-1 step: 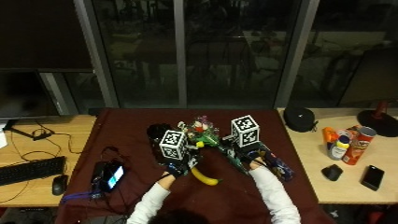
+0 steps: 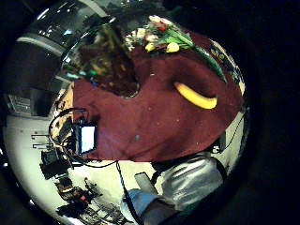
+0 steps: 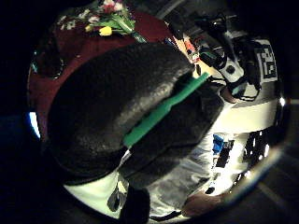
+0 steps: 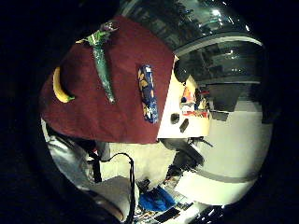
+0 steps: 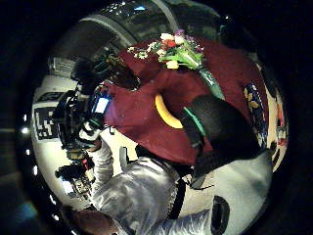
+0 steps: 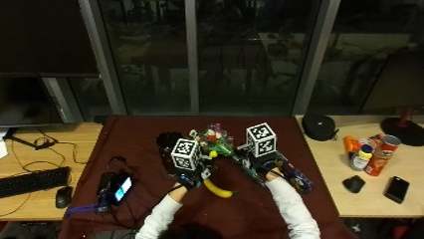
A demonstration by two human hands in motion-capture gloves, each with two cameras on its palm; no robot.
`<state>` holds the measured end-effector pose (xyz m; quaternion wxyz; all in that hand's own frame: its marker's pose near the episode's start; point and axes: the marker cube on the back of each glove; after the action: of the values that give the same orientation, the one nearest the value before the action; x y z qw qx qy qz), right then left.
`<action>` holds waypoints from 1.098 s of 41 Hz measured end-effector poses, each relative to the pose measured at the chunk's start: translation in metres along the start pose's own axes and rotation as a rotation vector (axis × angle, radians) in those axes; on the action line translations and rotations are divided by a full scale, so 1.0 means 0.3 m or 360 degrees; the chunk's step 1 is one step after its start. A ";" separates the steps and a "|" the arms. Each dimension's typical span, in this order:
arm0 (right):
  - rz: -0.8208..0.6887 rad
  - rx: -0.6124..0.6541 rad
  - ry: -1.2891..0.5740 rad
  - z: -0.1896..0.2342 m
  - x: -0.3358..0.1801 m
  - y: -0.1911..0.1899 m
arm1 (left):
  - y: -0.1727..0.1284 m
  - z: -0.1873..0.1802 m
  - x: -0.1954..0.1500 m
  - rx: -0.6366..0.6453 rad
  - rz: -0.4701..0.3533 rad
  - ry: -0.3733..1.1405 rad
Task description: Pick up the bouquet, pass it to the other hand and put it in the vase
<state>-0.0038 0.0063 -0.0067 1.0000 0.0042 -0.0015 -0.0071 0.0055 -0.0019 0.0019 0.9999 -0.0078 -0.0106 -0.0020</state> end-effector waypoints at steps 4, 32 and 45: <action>-0.0016 0.0010 -0.0020 -0.007 0.005 0.011 | -0.009 0.003 0.026 -0.0018 0.0007 -0.0038; 0.0344 -0.0084 -0.0517 0.021 0.151 -0.073 | 0.053 -0.129 -0.117 0.0134 -0.0107 0.0151; 0.0515 -0.0387 -0.0611 0.369 0.111 -0.231 | 0.100 -0.091 -0.064 0.0047 -0.0041 0.0130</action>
<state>0.0282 -0.0644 0.1035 0.9626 -0.1177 -0.1908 0.1520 -0.0129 0.0276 -0.0262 0.9994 0.0073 0.0299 -0.0149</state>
